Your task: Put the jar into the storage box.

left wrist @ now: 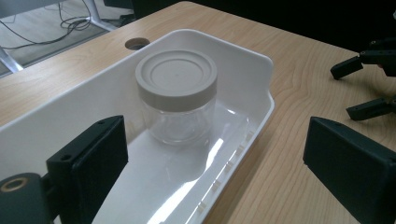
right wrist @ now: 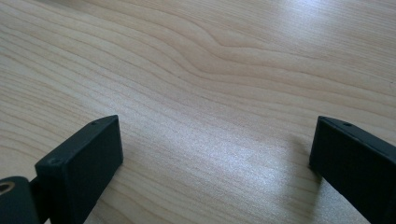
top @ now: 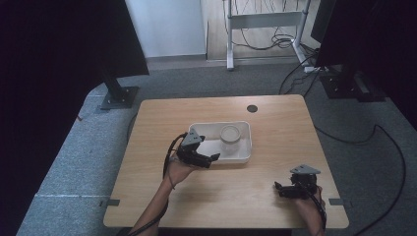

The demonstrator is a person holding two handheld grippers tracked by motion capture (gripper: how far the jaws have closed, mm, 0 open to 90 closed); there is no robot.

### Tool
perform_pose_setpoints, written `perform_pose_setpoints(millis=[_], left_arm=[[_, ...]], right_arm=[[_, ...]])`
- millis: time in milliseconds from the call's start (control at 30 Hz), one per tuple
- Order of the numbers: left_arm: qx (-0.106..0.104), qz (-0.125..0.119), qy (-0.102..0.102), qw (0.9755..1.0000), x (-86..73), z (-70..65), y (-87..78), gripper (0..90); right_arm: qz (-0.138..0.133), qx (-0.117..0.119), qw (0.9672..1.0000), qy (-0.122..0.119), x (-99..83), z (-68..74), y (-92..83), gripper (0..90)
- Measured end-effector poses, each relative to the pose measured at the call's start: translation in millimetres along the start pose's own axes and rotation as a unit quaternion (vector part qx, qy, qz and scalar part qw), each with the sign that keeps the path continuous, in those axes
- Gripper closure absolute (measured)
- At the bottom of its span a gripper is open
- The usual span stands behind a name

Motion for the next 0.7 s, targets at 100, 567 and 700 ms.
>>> perform_pose_setpoints(millis=[100, 567, 700], left_arm=[[0.002, -0.003, -0.002, 1.0000, -3.2, -0.4, -5.0, 6.3], [0.012, -0.017, -0.020, 0.9996, -23.7, 4.0, -30.4, 6.3], [0.015, -0.019, -0.026, 0.9993, -30.8, 4.7, -36.4, 6.3]], right_arm=[[0.000, -0.001, 1.0000, 0.001, 0.0, 0.1, 0.0, 2.2], [0.000, -0.001, 1.0000, 0.001, -0.1, 0.1, -0.1, 2.2], [0.000, -0.002, 1.0000, 0.002, -0.1, 0.2, -0.1, 2.2]])
Point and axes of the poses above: each handheld gripper's, and its own axes: y roughly forward along the jaws, x roughly out of its top, z roughly to its left, the point moved 5 cm from there along y, roughly forward along the jaws, and after that the axes turned 2 degrees about -x, right-handed, at the moved point
